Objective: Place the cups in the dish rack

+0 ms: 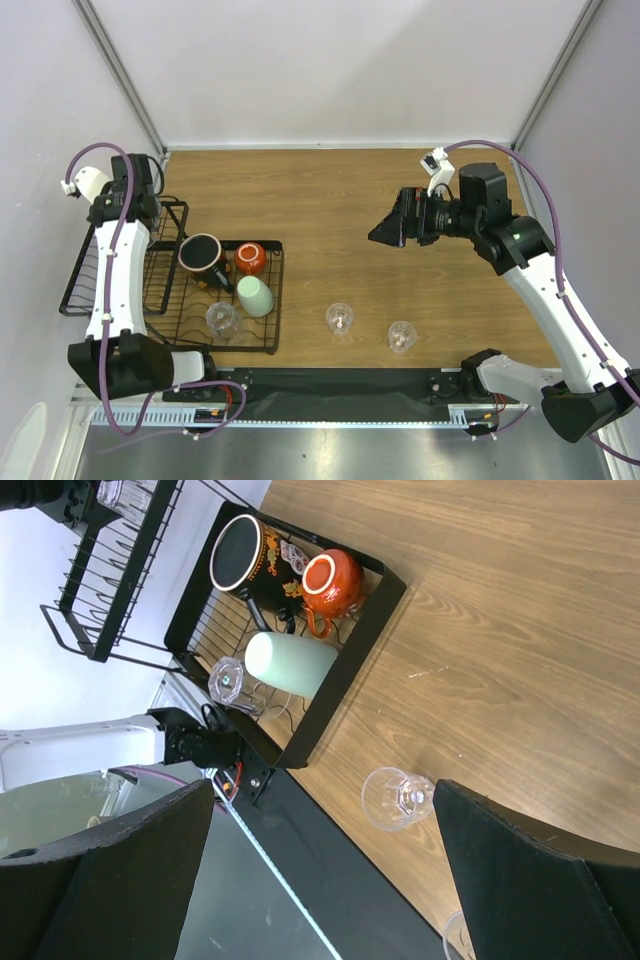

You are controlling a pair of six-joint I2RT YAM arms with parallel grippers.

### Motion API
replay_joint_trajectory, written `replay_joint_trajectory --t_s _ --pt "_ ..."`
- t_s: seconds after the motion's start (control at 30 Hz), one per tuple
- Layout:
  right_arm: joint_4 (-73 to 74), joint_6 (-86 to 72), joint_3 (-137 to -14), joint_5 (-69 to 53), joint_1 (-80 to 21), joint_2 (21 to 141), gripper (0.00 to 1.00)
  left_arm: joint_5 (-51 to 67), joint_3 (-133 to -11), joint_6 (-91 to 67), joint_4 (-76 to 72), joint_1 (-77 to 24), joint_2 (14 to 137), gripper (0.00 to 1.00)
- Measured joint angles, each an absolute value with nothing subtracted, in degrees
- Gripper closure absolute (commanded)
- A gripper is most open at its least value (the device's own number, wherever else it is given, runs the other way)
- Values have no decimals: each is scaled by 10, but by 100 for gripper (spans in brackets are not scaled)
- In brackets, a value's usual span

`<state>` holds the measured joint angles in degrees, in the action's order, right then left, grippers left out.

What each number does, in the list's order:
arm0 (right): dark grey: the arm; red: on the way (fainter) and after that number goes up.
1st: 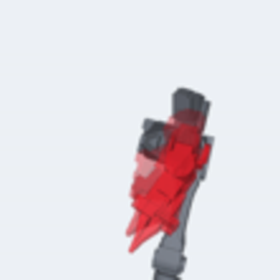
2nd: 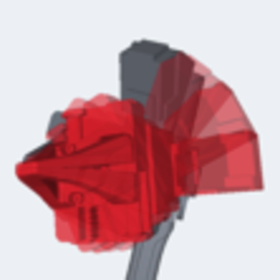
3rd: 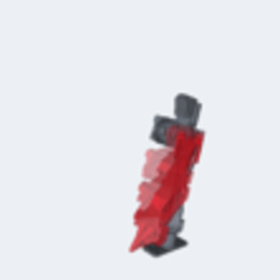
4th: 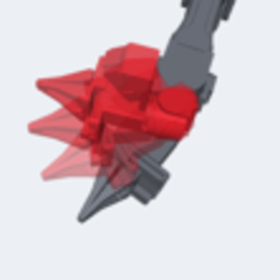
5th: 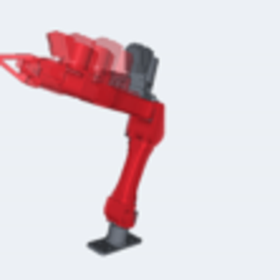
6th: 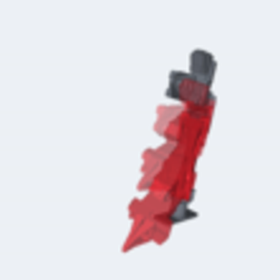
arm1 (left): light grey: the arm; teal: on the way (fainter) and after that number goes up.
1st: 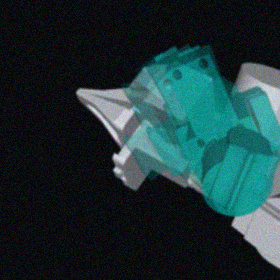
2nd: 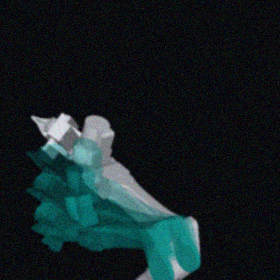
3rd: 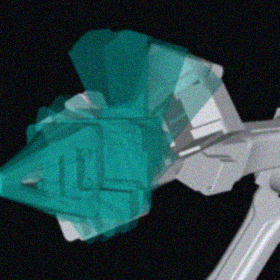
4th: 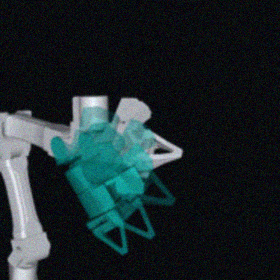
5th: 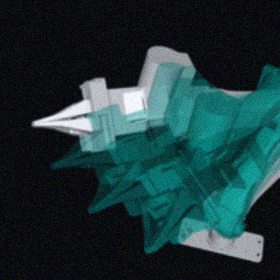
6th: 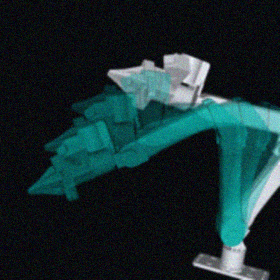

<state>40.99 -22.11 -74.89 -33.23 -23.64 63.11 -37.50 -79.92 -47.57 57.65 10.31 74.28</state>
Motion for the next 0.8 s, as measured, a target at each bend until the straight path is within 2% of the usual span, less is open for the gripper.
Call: replay_joint_trajectory --t_s 0.07,0.27,0.63,0.8 --pt "411 -221 -749 -332 -237 631 0 -373 -799 -475 576 103 742 34" --pt "415 -220 -749 -331 -237 631 0 -343 -784 -476 587 105 743 21" --pt "417 -219 -749 -328 -246 631 0 -327 -789 -491 622 105 742 11" --pt "418 -218 -752 -328 -252 631 0 -325 -821 -510 652 105 738 11"
